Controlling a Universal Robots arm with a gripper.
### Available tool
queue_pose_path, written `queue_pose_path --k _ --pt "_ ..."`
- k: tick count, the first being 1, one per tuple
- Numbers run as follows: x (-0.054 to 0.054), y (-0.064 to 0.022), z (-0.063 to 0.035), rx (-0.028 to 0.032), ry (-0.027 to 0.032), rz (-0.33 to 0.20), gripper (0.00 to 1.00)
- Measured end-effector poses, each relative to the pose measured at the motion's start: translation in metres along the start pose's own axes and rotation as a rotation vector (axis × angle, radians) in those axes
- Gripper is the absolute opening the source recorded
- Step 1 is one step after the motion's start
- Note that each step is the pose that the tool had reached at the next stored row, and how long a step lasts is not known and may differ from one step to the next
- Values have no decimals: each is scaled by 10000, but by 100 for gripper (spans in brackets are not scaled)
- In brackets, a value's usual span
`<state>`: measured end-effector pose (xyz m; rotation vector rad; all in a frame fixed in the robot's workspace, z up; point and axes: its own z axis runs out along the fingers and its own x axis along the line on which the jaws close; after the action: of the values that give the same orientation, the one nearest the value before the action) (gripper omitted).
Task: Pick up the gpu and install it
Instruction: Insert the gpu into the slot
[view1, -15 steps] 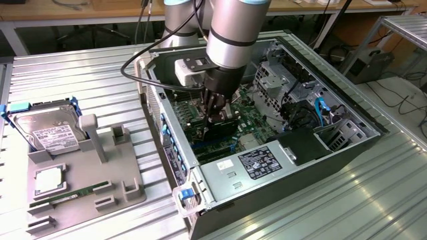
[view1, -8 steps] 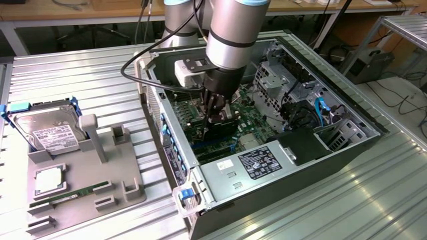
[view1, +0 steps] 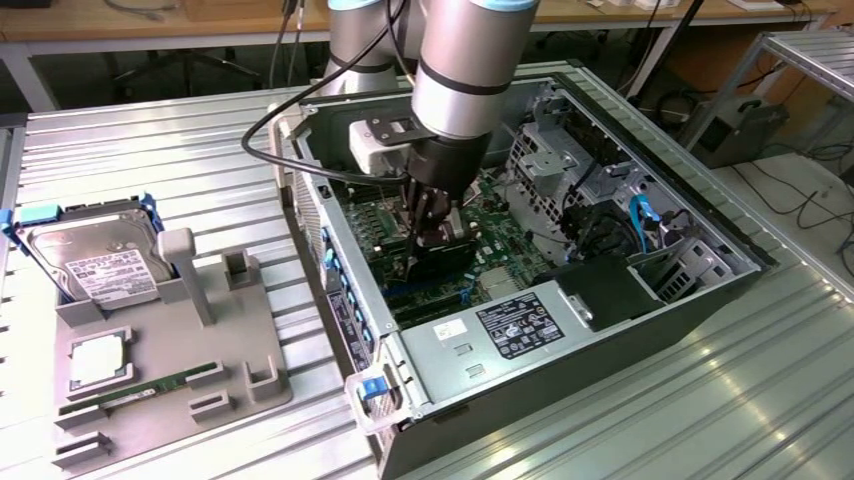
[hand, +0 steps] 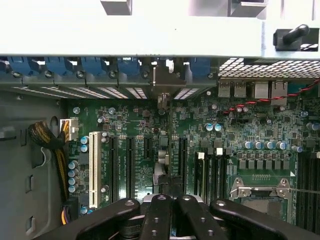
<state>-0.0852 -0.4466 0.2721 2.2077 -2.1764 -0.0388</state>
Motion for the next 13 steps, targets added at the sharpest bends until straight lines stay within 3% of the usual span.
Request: queue_pose_path --k 10,13 --pt "-1 5 47 -2 34 -11 11" --pt "-3 8 -23 13 3 -11 11"
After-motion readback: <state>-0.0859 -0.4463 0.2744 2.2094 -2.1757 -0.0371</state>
